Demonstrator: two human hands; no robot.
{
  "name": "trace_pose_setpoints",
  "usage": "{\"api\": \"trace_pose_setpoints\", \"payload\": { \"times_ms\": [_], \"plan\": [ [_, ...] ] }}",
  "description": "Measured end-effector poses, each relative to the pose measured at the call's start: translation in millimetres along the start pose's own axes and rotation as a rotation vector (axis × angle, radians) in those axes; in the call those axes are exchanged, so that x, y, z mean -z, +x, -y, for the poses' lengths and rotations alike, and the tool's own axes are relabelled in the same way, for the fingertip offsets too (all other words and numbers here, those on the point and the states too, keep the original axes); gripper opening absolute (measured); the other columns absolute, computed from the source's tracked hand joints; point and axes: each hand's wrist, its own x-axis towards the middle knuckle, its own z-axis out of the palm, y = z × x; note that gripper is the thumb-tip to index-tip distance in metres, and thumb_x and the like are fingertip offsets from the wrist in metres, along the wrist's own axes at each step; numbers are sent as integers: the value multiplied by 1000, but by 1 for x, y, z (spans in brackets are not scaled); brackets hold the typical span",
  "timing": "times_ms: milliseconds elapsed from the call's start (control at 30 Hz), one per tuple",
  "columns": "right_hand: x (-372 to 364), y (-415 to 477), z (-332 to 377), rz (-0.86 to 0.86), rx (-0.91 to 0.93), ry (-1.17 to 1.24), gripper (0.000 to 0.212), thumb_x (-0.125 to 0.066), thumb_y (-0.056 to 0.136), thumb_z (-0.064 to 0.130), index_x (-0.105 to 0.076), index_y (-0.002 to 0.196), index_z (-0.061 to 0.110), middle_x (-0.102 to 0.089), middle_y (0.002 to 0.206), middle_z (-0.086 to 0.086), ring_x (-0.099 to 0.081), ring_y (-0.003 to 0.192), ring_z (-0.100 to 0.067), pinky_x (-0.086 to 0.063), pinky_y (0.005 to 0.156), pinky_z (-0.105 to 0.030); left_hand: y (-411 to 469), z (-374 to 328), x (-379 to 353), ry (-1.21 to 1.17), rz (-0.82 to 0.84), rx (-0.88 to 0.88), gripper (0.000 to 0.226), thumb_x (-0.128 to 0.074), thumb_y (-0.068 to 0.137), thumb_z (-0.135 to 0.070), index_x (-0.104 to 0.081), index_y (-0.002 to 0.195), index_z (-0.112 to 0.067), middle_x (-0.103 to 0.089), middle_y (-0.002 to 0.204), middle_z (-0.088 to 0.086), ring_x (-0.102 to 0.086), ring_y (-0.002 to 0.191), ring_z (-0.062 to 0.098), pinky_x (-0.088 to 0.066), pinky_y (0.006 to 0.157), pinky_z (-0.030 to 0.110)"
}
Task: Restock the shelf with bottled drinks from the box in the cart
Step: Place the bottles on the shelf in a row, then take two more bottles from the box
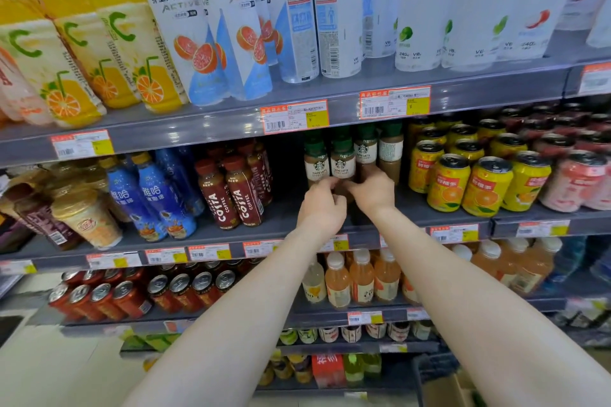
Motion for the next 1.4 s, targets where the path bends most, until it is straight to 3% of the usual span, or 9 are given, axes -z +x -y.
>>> {"api": "trace_pose_setpoints", "payload": {
  "times_ms": [167,400,533,667,867,967,1033,1233,1400],
  "plan": [
    [18,-41,-3,1,-32,-195,52,-62,92,20,-53,143,22,-64,132,-9,-61,118,-32,-54,91,-41,-32,11,8,289,14,-174,47,-51,96,-21,-54,142,-14,-57,140,9,-58,123,29,-51,98,43],
    [53,-123,-14,67,62,-413,57,-58,94,16,-45,150,12,-48,152,-10,-46,138,-28,-38,111,-38,-108,11,20,475,84,-239,40,-50,95,-29,-59,132,-16,-60,130,10,-59,116,32,-50,94,43],
    [74,-207,-43,113,-26,-549,53,-57,94,25,-46,145,14,-57,139,-9,-60,117,-34,-53,92,-43,-172,19,15,514,146,-225,37,-49,91,-34,-62,122,-17,-62,122,10,-60,110,36,-52,88,43],
    [101,-293,-75,191,-71,-687,47,-60,93,19,-52,139,14,-59,134,-10,-61,115,-31,-57,86,-42,-245,31,-9,513,255,-266,30,-51,94,-34,-60,116,-15,-61,117,11,-62,107,35,-52,82,42],
    [174,-375,-122,235,-187,-872,50,-57,94,22,-50,144,14,-54,141,-10,-54,124,-31,-52,93,-40,-318,6,-57,538,459,-318,41,-49,99,-35,-54,135,-17,-62,121,8,-65,100,30,-53,73,38],
    [214,-402,-160,223,-306,-862,48,-53,95,17,-50,143,14,-56,137,-11,-58,117,-31,-52,91,-39,-340,-18,-87,528,509,-329,28,-50,97,-39,-57,116,-19,-63,107,7,-63,85,26,-59,71,43],
    [238,-413,-187,215,-387,-855,43,-51,94,17,-54,137,14,-57,135,-11,-59,116,-31,-52,93,-41,-350,-36,-111,557,535,-354,24,-49,99,-41,-54,110,-20,-60,111,8,-61,89,27,-58,77,43],
    [306,-421,-283,230,-450,-872,22,-53,91,23,-59,110,13,-60,117,-10,-59,105,-32,-52,84,-39,-372,-75,-210,571,602,-309,40,-47,100,-40,-55,132,-17,-59,126,9,-61,110,32,-53,84,41],
    [362,-411,-345,319,-460,-896,36,-54,81,13,-67,114,15,-66,110,-11,-65,101,-34,-57,82,-38,-396,-98,-289,684,707,-243,41,-46,101,-39,-53,134,-16,-58,125,12,-60,111,33,-54,88,43]
  ]
}}
